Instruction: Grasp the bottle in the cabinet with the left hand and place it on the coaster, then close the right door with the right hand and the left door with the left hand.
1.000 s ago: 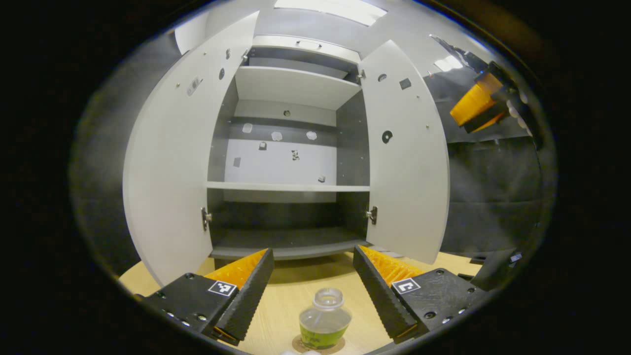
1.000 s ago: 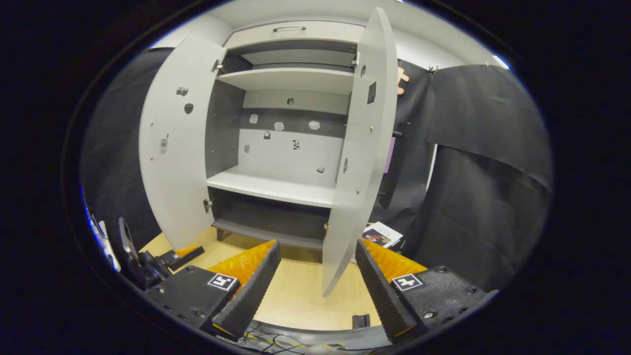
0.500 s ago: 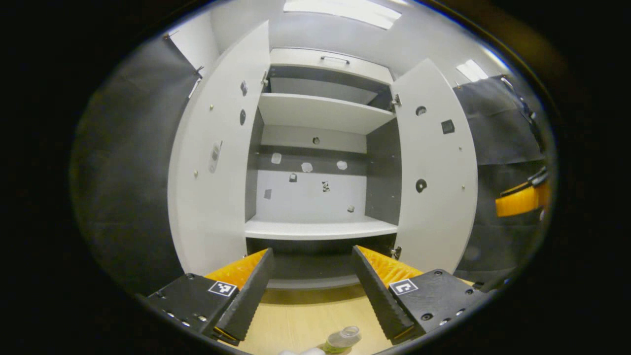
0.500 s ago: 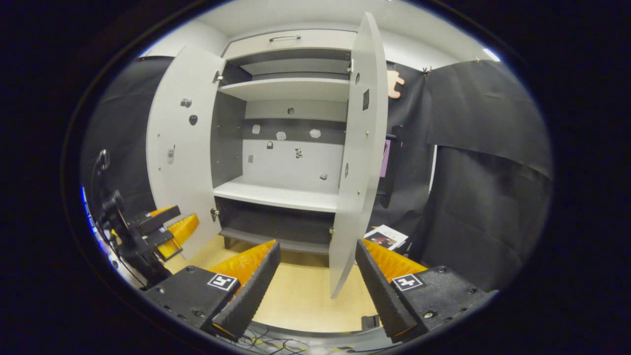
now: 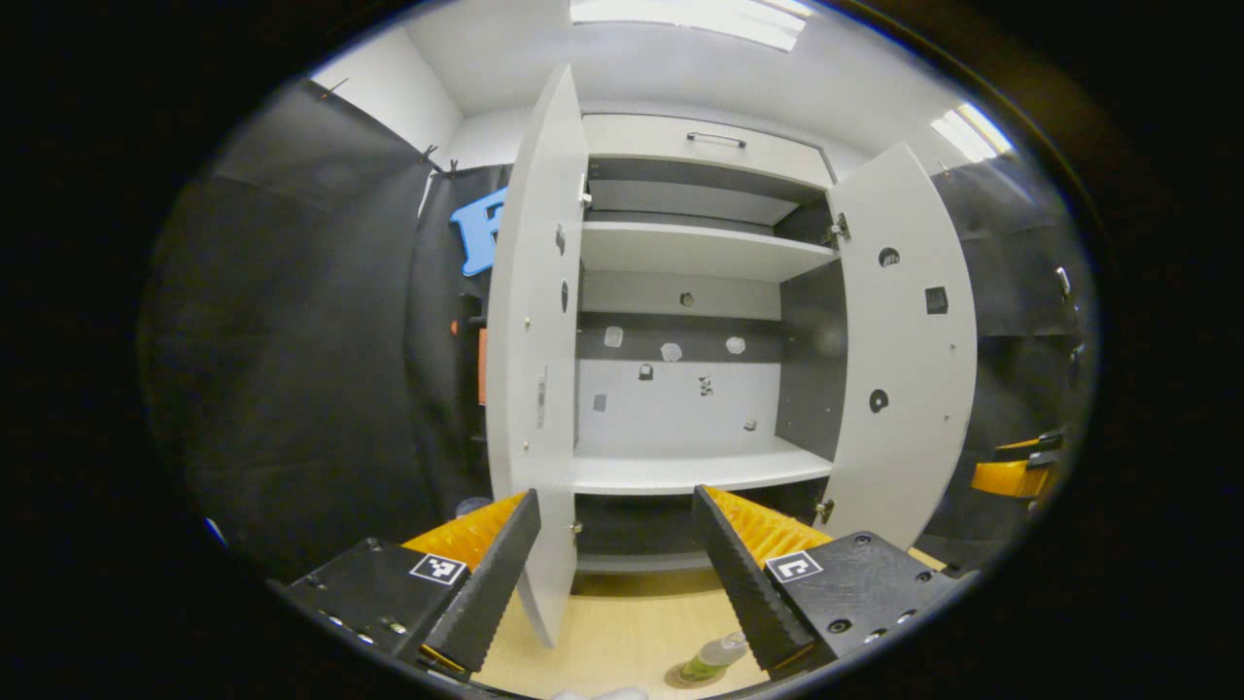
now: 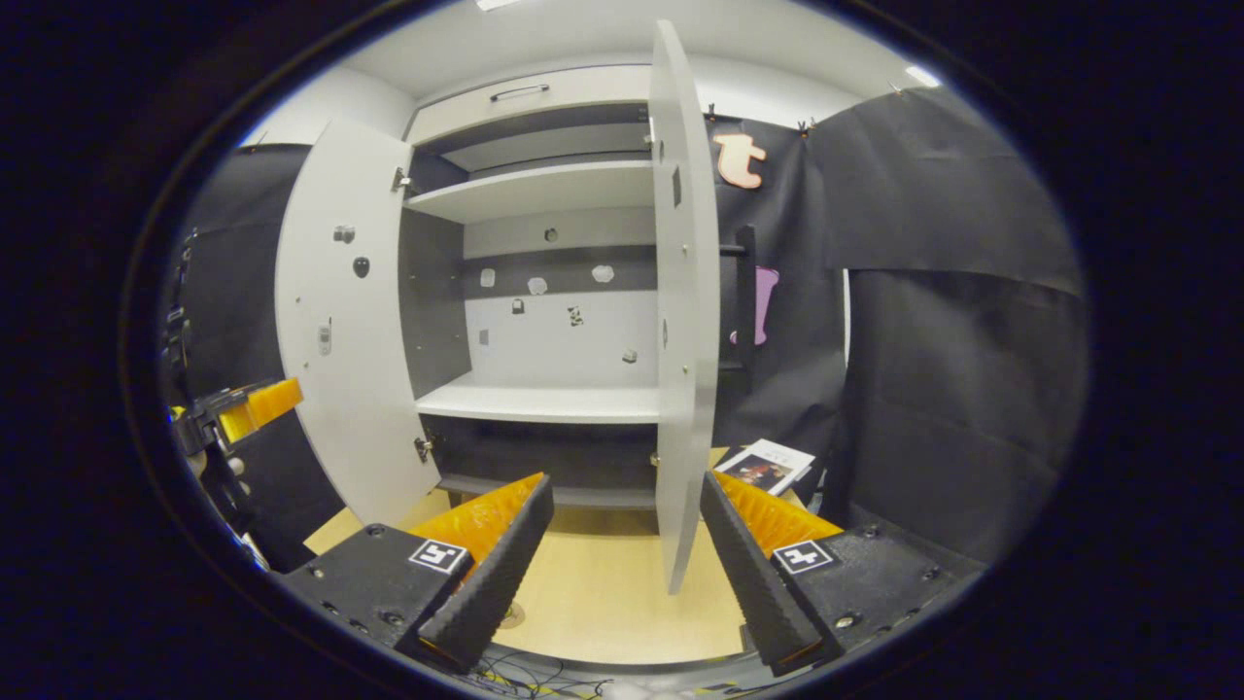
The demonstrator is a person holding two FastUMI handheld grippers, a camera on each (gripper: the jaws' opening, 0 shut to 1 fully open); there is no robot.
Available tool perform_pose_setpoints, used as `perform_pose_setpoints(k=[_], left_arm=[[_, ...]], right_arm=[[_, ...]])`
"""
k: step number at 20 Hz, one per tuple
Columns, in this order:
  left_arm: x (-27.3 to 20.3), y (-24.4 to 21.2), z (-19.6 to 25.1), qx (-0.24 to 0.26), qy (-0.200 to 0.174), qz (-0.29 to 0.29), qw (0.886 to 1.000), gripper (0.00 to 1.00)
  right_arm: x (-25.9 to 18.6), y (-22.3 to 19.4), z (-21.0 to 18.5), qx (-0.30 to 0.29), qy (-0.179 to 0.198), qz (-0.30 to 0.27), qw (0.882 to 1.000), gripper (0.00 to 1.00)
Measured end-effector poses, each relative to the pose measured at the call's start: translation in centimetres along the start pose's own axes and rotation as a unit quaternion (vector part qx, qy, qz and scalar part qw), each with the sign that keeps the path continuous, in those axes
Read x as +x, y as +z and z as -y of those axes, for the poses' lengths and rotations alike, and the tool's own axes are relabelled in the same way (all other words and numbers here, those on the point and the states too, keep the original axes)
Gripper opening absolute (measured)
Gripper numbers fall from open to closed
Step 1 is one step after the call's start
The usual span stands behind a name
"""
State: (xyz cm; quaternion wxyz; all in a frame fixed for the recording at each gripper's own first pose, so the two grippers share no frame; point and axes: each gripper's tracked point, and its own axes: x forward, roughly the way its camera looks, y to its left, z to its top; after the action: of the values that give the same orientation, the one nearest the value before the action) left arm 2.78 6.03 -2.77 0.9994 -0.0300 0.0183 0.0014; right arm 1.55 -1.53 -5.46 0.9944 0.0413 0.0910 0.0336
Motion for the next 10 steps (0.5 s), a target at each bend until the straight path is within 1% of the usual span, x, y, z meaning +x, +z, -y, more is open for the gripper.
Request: perform_pose_setpoints(k=[3,4,5,6,7,8,9,10], left_arm=[[-1.1,-1.1,0.0,0.011,0.02,-0.018,1.0,1.0],[-1.3,-1.1,0.4,0.012,0.022,-0.02,0.999,0.96],[-1.4,-1.1,1.0,0.011,0.024,-0.021,0.999,0.96],[-1.4,-1.0,1.7,0.009,0.025,-0.022,0.999,1.0],[-1.4,-0.9,2.5,0.003,0.023,-0.02,1.0,0.96],[-1.2,-0.5,3.6,-0.004,0.017,-0.015,1.0,1.0],[-1.1,-0.2,4.6,-0.009,0.014,-0.011,1.0,1.0],[-1.0,0.1,5.3,-0.01,0.017,-0.009,1.0,0.96]], right_arm=[[0.7,1.4,4.1,0.015,-0.022,0.013,1.0,0.99],[1.1,2.2,5.8,0.014,-0.031,0.017,0.999,1.0],[1.5,3.0,7.9,0.011,-0.041,0.02,0.999,0.99],[2.1,4.0,9.7,0.008,-0.048,0.023,0.999,0.99],[2.7,5.2,11.2,0.009,-0.052,0.028,0.998,0.99],[3.3,6.5,12.4,0.011,-0.051,0.035,0.998,0.99],[4.2,7.8,13.6,0.011,-0.05,0.042,0.998,0.99],[5.2,8.9,14.4,0.01,-0.044,0.046,0.998,0.99]])
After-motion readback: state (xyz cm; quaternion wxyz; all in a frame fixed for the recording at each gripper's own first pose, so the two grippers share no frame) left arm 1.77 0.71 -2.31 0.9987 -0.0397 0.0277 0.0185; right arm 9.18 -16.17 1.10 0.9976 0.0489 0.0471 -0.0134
